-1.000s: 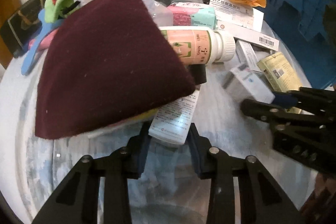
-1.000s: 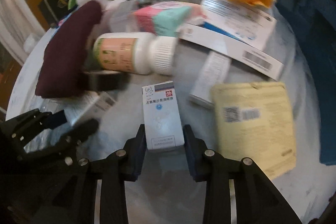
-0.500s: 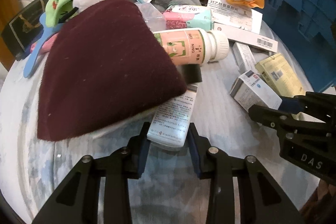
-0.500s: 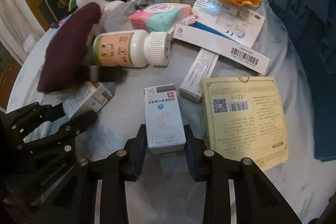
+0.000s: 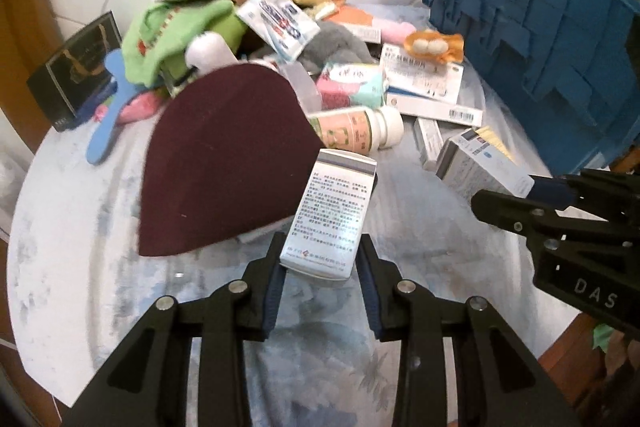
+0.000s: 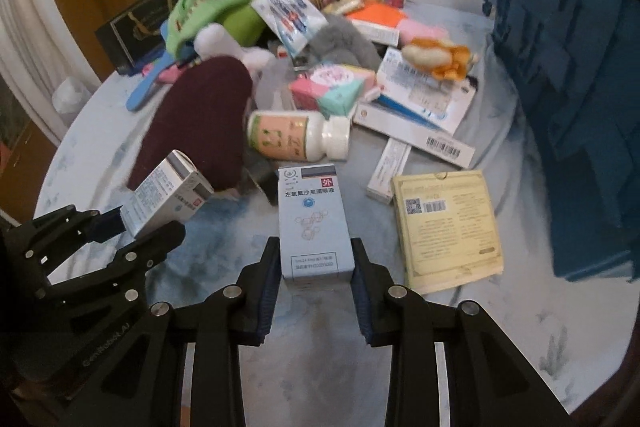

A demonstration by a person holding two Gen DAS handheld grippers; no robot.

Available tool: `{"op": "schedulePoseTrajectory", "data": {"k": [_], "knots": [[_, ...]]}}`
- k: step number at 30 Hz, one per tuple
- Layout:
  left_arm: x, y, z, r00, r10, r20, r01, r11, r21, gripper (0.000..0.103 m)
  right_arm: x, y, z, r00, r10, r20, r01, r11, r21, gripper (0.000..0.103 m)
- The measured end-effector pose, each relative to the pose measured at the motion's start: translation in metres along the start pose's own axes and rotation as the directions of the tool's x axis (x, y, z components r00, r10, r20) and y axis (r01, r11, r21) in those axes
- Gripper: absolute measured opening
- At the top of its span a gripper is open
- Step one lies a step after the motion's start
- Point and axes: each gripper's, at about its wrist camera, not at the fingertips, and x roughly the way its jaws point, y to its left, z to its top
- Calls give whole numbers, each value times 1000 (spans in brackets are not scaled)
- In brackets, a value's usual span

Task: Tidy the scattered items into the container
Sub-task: 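Lift both white medicine boxes and carry them over the blue crate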

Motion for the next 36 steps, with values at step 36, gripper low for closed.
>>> {"op": "schedulePoseTrajectory", "data": {"k": [36], "knots": [[-139,-291,220,930,-214,298,151,963,222,34,-282,-244,66,871,-278,406,216,957,191,32]]}}
